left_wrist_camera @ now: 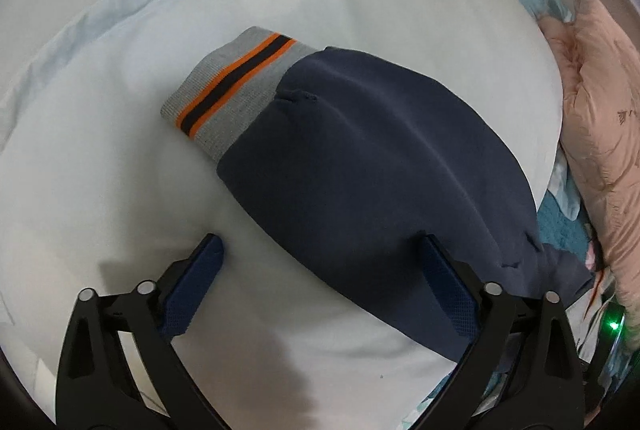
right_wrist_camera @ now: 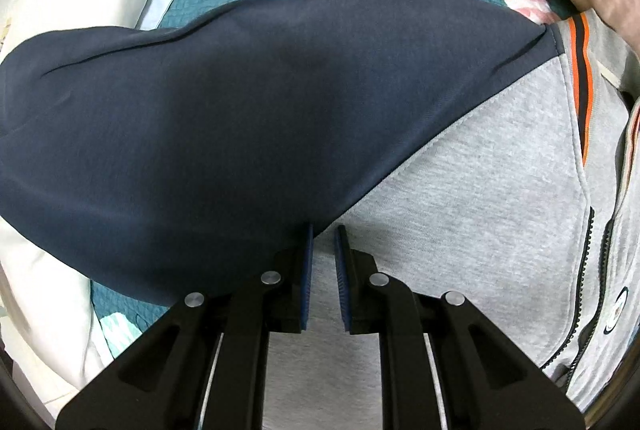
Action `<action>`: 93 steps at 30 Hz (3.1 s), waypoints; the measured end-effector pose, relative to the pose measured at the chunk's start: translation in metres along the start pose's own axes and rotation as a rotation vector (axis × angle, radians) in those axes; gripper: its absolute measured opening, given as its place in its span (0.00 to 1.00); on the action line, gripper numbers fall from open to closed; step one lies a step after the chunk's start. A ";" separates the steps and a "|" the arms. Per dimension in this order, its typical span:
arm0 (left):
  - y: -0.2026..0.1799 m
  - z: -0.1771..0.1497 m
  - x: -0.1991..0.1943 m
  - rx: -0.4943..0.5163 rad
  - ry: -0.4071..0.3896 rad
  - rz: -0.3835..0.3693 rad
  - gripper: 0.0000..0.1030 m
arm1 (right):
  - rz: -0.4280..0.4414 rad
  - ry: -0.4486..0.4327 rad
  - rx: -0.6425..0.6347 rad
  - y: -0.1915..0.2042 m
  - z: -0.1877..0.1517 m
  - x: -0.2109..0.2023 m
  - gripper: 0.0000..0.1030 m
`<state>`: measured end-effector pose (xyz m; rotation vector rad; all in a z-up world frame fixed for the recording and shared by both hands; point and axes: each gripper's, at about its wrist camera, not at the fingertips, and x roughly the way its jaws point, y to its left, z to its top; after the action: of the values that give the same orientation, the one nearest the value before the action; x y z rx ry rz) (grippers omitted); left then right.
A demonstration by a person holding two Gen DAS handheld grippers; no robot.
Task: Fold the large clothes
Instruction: 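Carry the grasped navy sleeve with the left tool across the jacket body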
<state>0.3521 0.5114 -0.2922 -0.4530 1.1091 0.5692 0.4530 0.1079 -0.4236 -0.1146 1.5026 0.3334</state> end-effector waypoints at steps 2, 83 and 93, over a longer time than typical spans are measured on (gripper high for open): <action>0.000 0.001 -0.009 0.006 -0.021 -0.008 0.57 | -0.003 -0.012 -0.008 -0.002 -0.008 0.001 0.11; -0.415 -0.269 -0.133 0.841 -0.055 -0.404 0.71 | 0.230 -0.257 0.572 -0.314 -0.187 -0.147 0.52; -0.317 -0.204 -0.053 0.627 0.063 -0.197 0.53 | 0.104 -0.301 0.376 -0.236 -0.151 -0.134 0.53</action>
<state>0.3927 0.1333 -0.3023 -0.0310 1.2188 0.0186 0.3714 -0.1774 -0.3333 0.3018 1.2501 0.1385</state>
